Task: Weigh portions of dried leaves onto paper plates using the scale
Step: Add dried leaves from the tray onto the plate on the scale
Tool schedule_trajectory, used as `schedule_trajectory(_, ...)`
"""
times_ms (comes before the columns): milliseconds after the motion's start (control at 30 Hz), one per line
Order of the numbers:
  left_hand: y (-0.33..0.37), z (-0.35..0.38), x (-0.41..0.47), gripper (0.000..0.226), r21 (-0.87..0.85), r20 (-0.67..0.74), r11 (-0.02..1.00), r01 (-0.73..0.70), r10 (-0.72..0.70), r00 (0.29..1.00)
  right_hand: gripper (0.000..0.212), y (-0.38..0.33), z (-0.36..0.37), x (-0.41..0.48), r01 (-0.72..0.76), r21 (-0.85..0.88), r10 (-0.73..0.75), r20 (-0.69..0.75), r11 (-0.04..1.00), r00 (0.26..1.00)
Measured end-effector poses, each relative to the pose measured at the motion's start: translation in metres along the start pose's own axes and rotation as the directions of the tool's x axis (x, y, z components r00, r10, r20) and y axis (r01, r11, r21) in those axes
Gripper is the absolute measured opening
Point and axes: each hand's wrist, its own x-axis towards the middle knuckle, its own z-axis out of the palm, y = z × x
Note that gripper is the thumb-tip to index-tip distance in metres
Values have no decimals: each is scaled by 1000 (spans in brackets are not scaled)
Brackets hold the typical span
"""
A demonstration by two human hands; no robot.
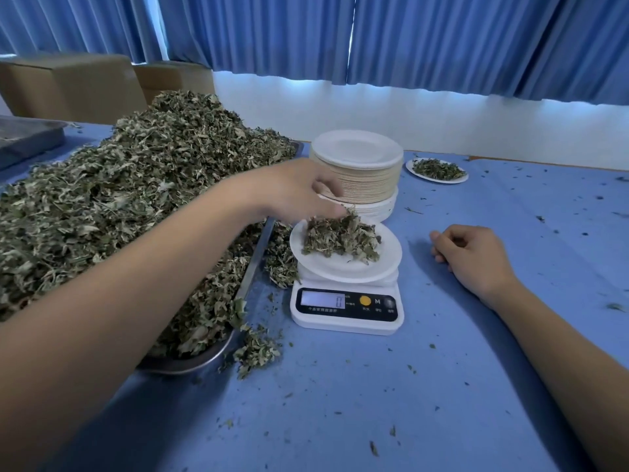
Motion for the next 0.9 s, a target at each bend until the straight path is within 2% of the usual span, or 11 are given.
schedule_trajectory(67,-13,-13,-5,34,56,-90,998,26,-21,996,42,0,0,0,2,-3,-2,0,1000,1000)
schedule_trajectory(167,-37,-27,-10,38,235,-163,957,173,-136,977,42,0,0,-2,13,-28,-13,1,1000,1000)
schedule_trajectory(267,-54,-26,-16,47,315,-128,900,300,-273,953,42,-1,-1,-4,14,-52,-14,-9,999,1000)
schedule_trajectory(400,-62,-9,-15,65,388,-78,855,343,-341,937,40,-3,-2,-6,11,-37,-12,-9,999,1000)
schedule_trajectory(700,-64,-9,-12,23,271,-280,860,432,-359,890,36,-1,-6,-8,41,-44,-41,3,998,999)
schedule_trajectory(900,-58,-10,-13,23,285,-395,851,441,-315,863,35,0,-5,-7,37,-42,-37,11,998,999)
